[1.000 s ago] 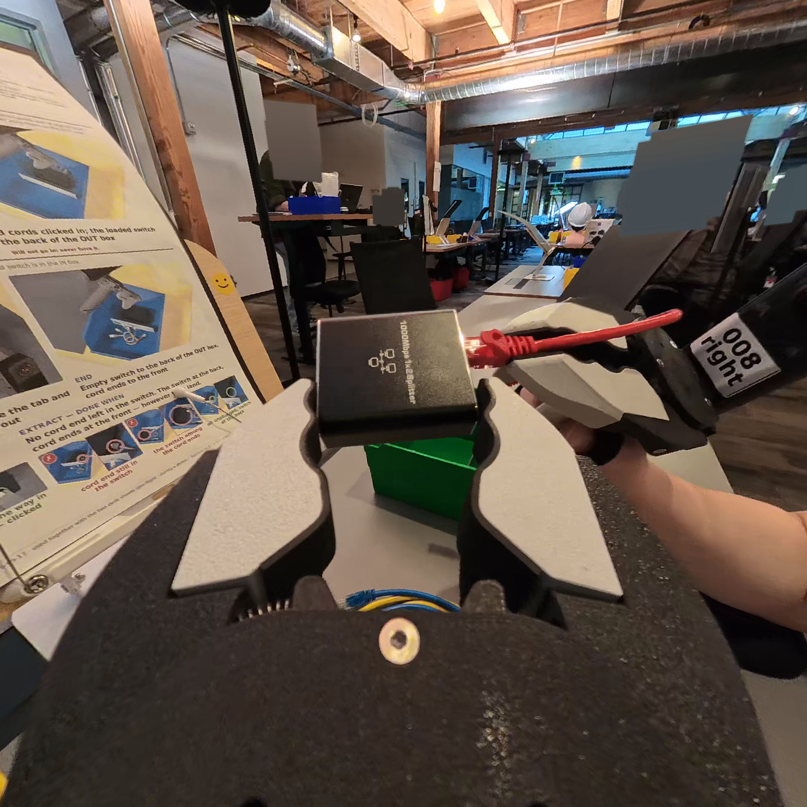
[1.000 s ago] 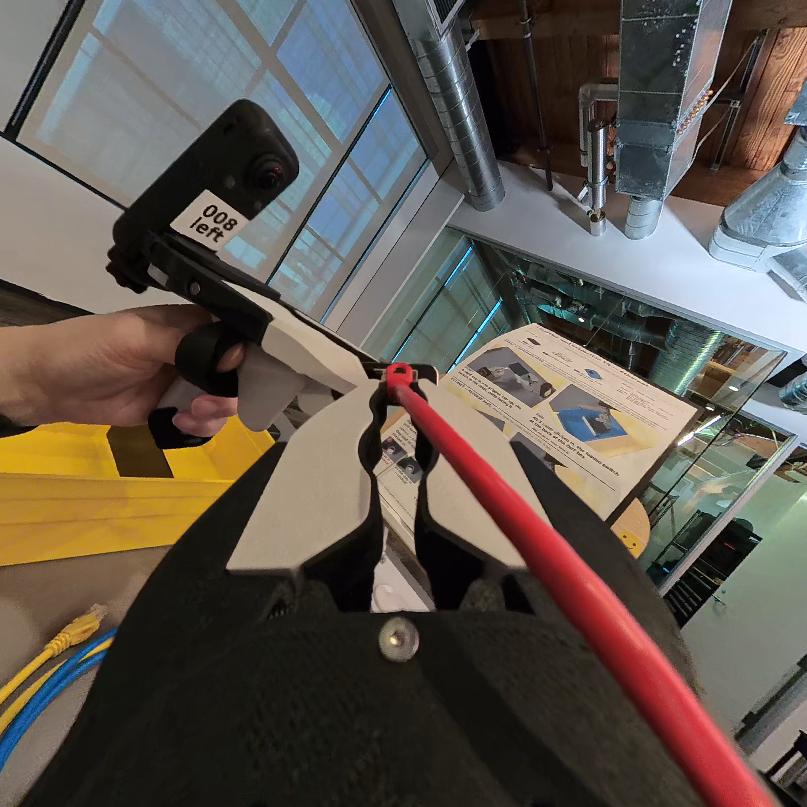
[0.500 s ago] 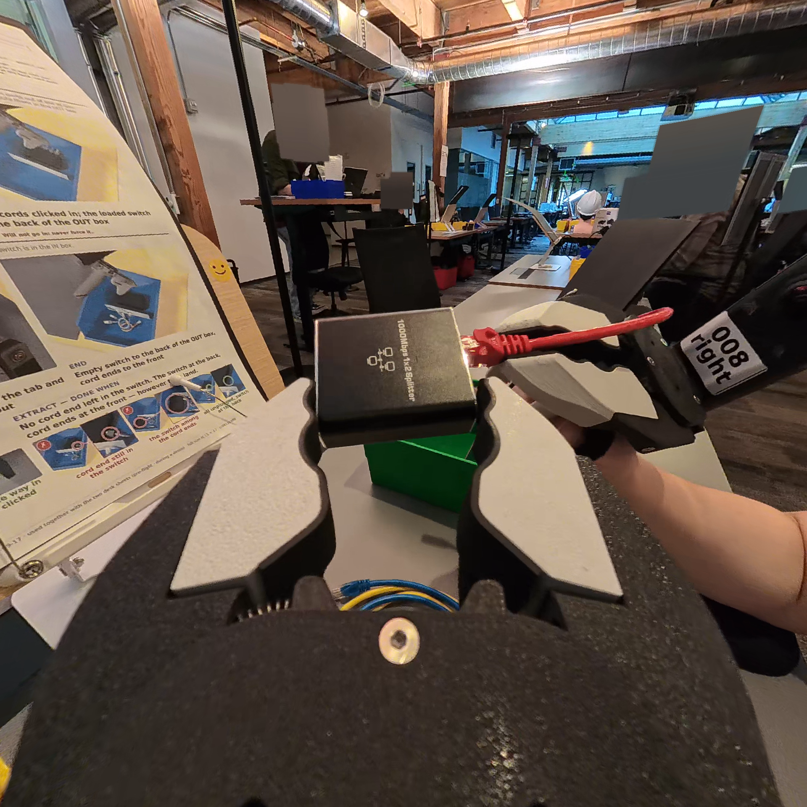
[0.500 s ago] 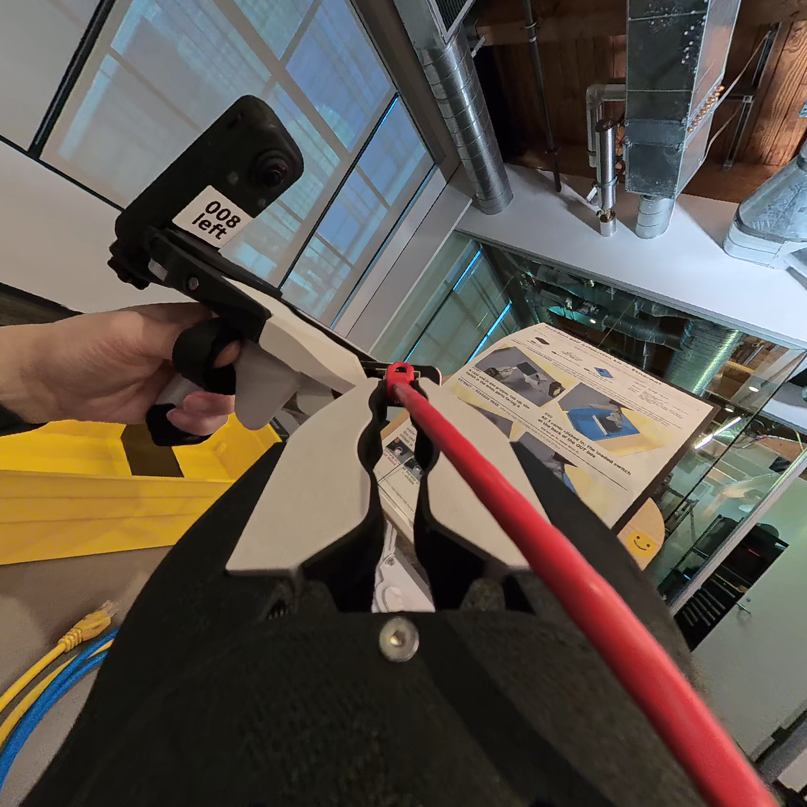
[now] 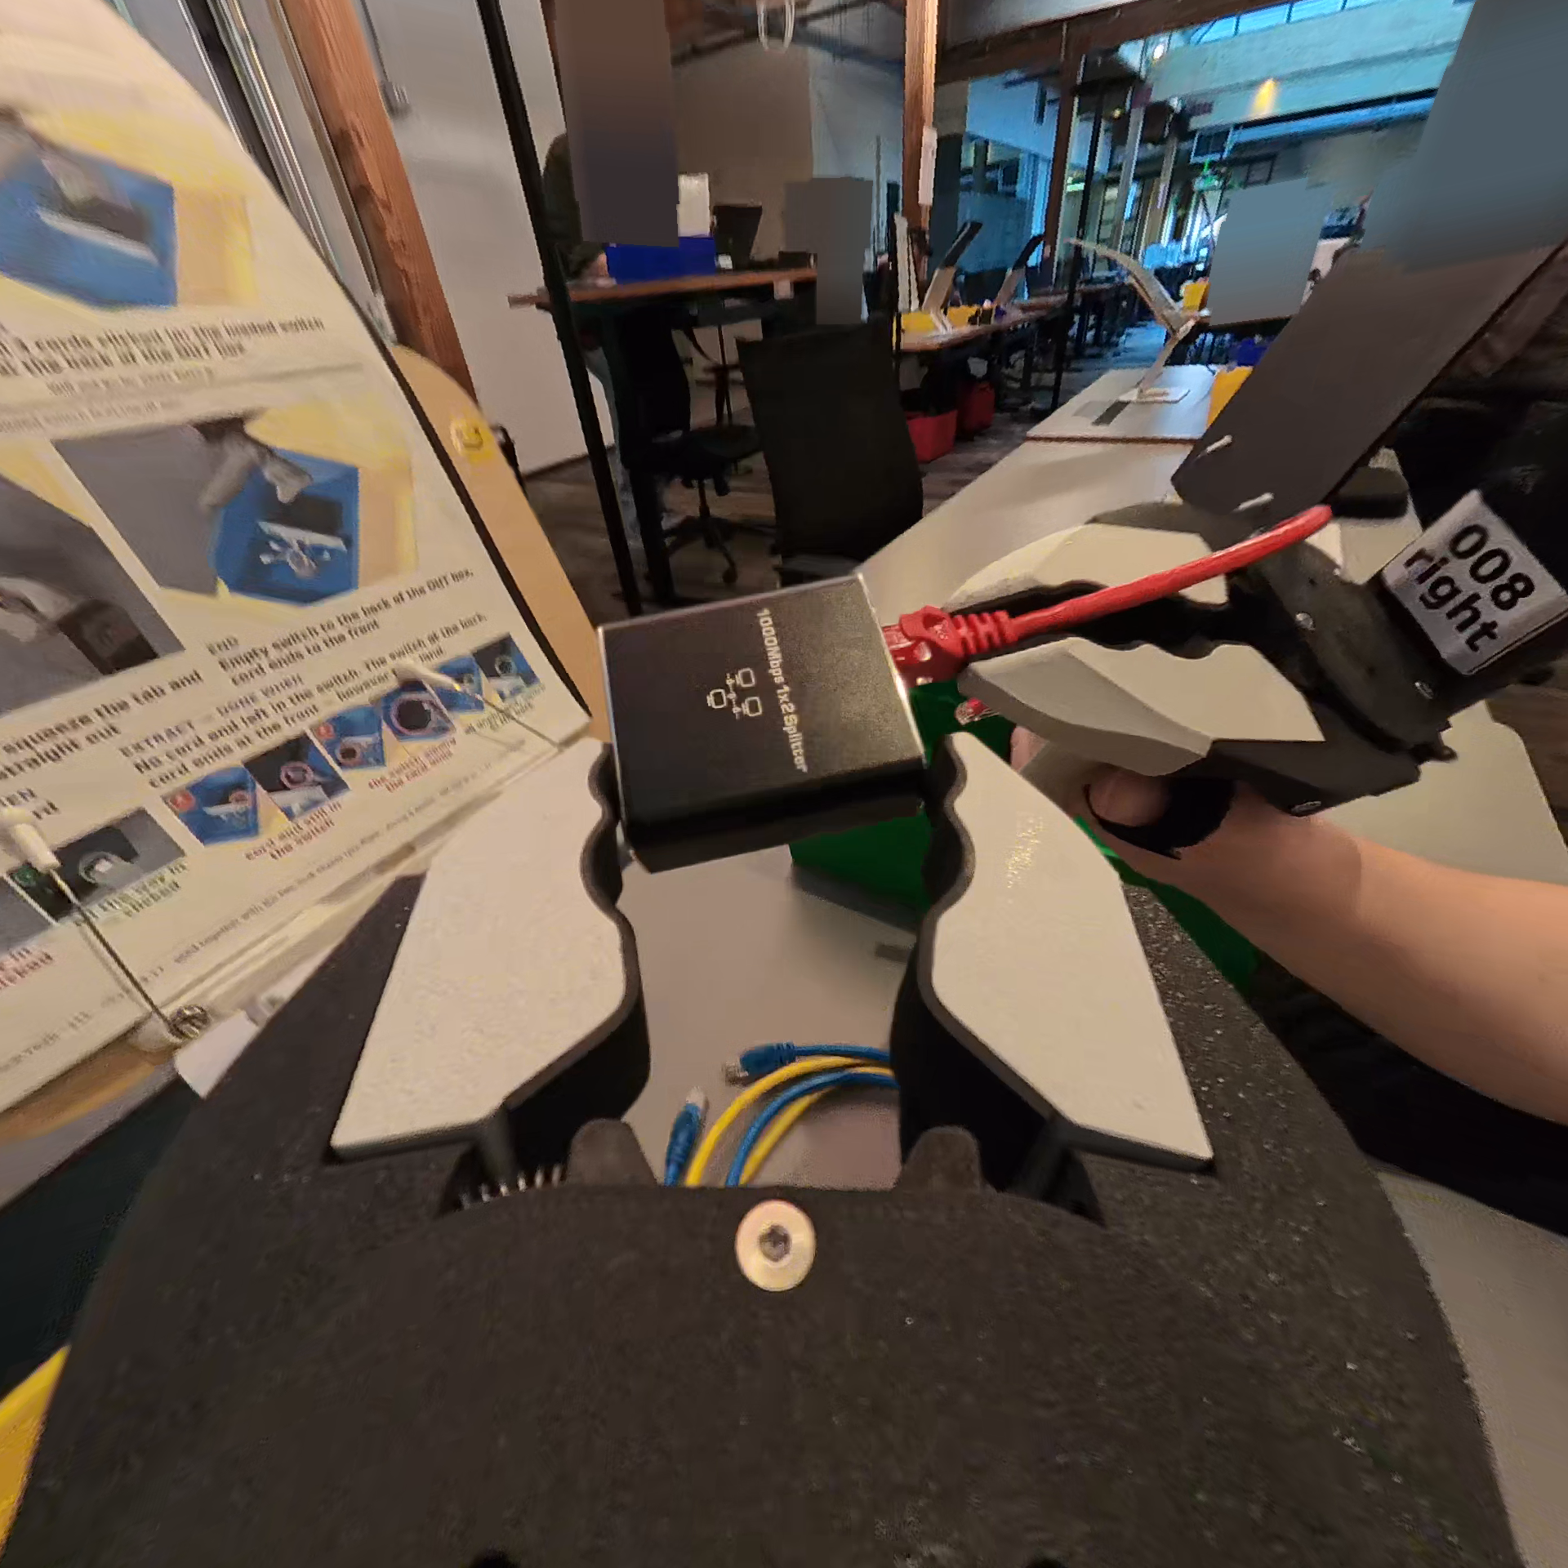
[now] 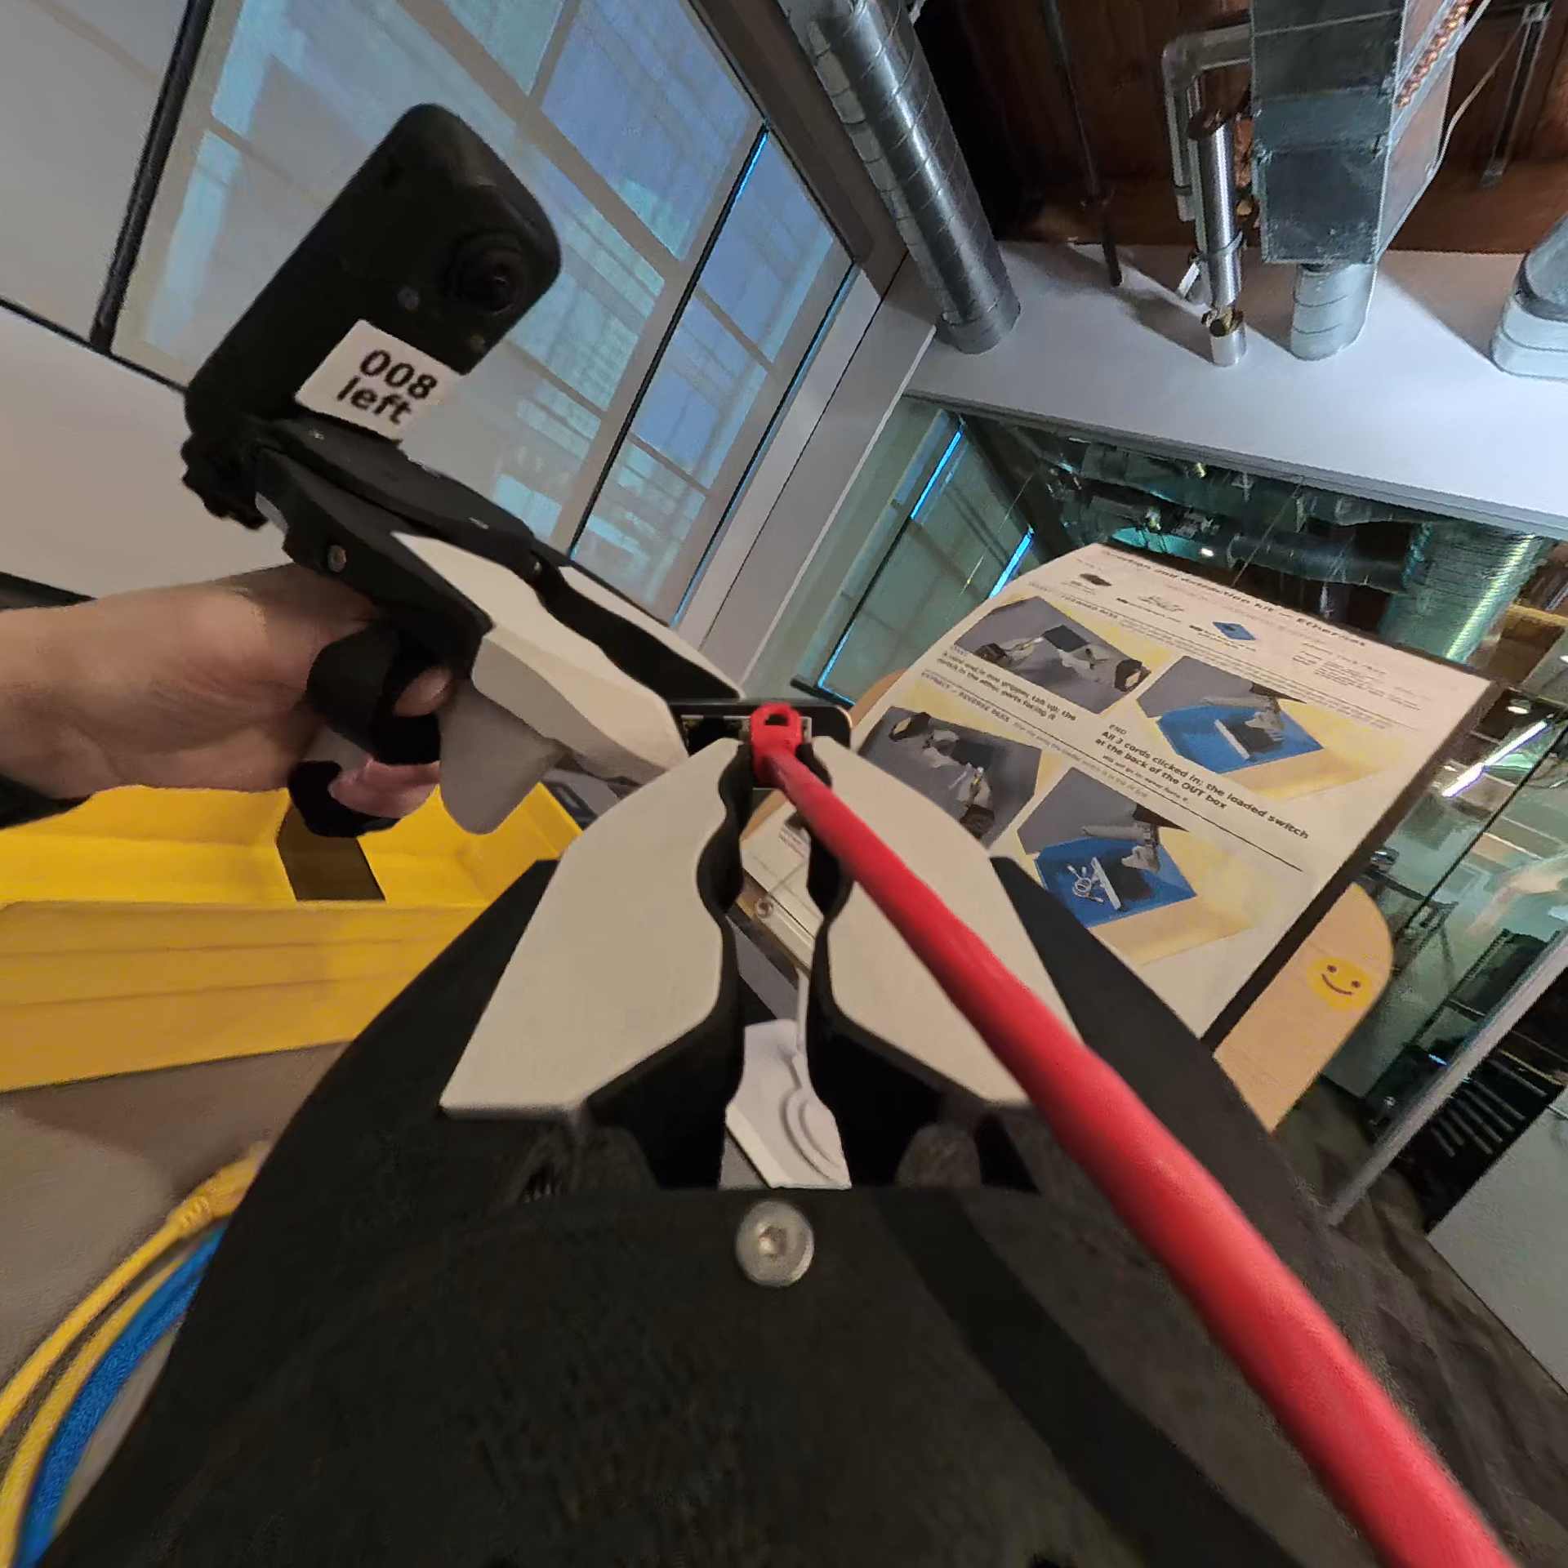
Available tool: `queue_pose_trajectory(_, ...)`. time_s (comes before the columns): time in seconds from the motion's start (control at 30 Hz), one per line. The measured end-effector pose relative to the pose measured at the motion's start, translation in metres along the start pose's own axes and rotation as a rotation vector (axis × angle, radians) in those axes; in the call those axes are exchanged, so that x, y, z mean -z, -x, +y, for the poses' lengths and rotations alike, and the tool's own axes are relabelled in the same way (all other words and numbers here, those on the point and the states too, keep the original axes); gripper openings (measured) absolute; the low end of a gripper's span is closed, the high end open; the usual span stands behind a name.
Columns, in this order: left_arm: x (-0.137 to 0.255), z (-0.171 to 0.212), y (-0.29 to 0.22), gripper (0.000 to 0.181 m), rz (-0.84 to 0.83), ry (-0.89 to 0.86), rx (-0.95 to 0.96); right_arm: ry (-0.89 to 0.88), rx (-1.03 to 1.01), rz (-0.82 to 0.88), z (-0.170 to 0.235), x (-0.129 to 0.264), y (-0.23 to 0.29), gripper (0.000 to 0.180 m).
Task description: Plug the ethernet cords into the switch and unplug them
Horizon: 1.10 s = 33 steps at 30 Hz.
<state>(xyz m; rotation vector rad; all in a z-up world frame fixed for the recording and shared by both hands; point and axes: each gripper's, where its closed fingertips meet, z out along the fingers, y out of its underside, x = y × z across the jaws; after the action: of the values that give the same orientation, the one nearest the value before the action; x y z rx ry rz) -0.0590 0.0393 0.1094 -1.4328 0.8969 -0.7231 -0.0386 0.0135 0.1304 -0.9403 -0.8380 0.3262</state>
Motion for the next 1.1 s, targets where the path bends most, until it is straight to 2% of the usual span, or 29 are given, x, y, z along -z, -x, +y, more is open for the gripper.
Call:
queue_pose_trajectory(0.13, -0.010, 0.021, 0.006, 0.069, 0.044, 0.071, 0.114, 0.070, 0.046, -0.007, 0.016, -0.002, 0.000, 0.011)
queue_pose_trajectory(0.23, -0.014, 0.043, 0.021, 0.069, -0.009, 0.184, 0.167, 0.190, -0.050, -0.043, 0.044, -0.010, 0.001, 0.011)
queue_pose_trajectory(0.4, -0.006, 0.089, 0.063, 0.069, -0.220, 0.395, 0.213, 0.486, -0.439, -0.171, 0.121, -0.017, 0.026, 0.015)
queue_pose_trajectory(0.5, 0.001, 0.113, 0.083, 0.069, -0.332, 0.498, 0.243, 0.610, -0.711, -0.324, 0.147, -0.014, 0.060, 0.012)
queue_pose_trajectory(0.57, 0.007, 0.133, 0.095, 0.069, -0.417, 0.596, 0.231, 0.639, -0.785, -0.407, 0.148, -0.012, 0.074, 0.009)
queue_pose_trajectory(0.67, 0.011, 0.158, 0.102, 0.069, -0.485, 0.716, 0.227, 0.717, -0.772, -0.502, 0.142, 0.000, 0.080, 0.006)
queue_pose_trajectory(0.8, 0.005, 0.186, 0.098, 0.069, -0.552, 0.854, 0.184, 0.742, -0.758, -0.611, 0.108, 0.018, 0.076, 0.005)
queue_pose_trajectory(0.97, 0.001, 0.224, 0.094, 0.068, -0.629, 1.048, 0.082, 0.837, -0.582, -0.579, 0.110, 0.038, 0.061, 0.006)
queue_pose_trajectory(1.1, -0.002, 0.247, 0.097, 0.069, -0.612, 1.090, 0.197, 0.790, -0.619, -0.555, 0.101, 0.037, 0.050, 0.005)
